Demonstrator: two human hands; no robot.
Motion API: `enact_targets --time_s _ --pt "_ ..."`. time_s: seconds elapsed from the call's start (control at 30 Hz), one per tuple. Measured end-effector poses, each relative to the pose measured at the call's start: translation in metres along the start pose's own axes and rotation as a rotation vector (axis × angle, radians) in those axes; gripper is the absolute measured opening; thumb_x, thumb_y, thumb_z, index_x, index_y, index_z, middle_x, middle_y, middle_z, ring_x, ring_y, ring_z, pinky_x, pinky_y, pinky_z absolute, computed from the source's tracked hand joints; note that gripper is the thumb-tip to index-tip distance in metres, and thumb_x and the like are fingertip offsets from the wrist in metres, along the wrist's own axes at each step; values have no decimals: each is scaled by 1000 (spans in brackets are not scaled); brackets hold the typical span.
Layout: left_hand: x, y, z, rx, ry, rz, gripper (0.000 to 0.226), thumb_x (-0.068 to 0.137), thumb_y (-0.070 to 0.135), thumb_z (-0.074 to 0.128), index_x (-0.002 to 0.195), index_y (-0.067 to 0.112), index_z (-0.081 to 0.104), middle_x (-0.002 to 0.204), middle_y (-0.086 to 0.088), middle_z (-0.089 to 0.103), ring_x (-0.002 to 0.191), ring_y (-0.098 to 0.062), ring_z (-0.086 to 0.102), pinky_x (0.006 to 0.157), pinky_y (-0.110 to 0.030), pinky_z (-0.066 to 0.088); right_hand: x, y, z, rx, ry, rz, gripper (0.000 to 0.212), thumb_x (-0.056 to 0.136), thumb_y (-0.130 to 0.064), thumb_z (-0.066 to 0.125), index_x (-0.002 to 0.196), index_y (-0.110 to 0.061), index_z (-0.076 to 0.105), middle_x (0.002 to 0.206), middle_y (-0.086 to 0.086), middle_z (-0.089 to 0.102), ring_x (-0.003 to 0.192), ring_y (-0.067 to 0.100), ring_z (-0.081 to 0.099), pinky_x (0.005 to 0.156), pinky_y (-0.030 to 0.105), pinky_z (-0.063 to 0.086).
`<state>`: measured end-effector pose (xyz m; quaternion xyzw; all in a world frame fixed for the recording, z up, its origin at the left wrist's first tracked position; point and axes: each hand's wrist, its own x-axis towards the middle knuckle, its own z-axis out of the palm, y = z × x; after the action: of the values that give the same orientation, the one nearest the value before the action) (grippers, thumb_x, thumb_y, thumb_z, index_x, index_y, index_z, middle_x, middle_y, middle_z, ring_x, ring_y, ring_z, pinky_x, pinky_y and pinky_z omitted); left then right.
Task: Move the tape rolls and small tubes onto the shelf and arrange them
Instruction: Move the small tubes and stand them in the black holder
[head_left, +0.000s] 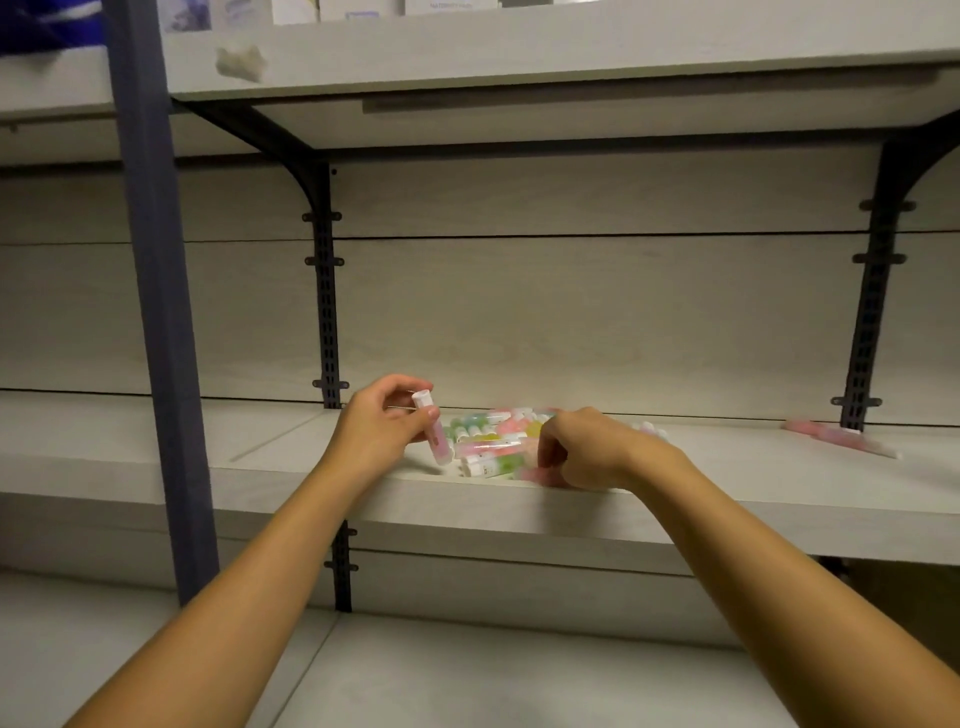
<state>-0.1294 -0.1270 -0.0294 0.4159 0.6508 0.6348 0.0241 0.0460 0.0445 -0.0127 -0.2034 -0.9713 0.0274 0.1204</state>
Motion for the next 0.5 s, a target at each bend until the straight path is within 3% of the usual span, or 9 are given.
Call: enact_targets --time_s 0.1,0.17,0.33,0.5 --pt "3 -2 3 -11 -46 3 30 91 10 70 119 20 65 110 -5 70 94 -16 73 80 -29 61 -2 -3 -2 -16 -6 28 16 91 -12 65 104 -8 74 102 6 72 89 20 63 75 30 53" --pt "4 -3 6 -37 -61 3 35 90 8 71 122 20 63 108 -6 71 96 -19 72 83 -33 61 -4 -5 0 -22 12 40 17 90 -13 64 101 -4 74 102 12 73 95 25 65 82 34 53" --pt "3 -5 13 -90 -33 -14 39 85 7 76 121 15 64 105 -6 72 94 -19 73 81 -33 61 -5 -7 9 -53 78 64 18 89 -16 64 97 -2 73 99 17 72 93 28 64 82 37 52" --pt "0 -5 15 -116 -24 -21 34 81 6 80 113 10 69 105 -9 72 96 -23 72 79 -31 62 -7 -8 15 -81 148 71 13 86 -7 62 94 -3 71 96 14 71 90 27 63 79 39 54"
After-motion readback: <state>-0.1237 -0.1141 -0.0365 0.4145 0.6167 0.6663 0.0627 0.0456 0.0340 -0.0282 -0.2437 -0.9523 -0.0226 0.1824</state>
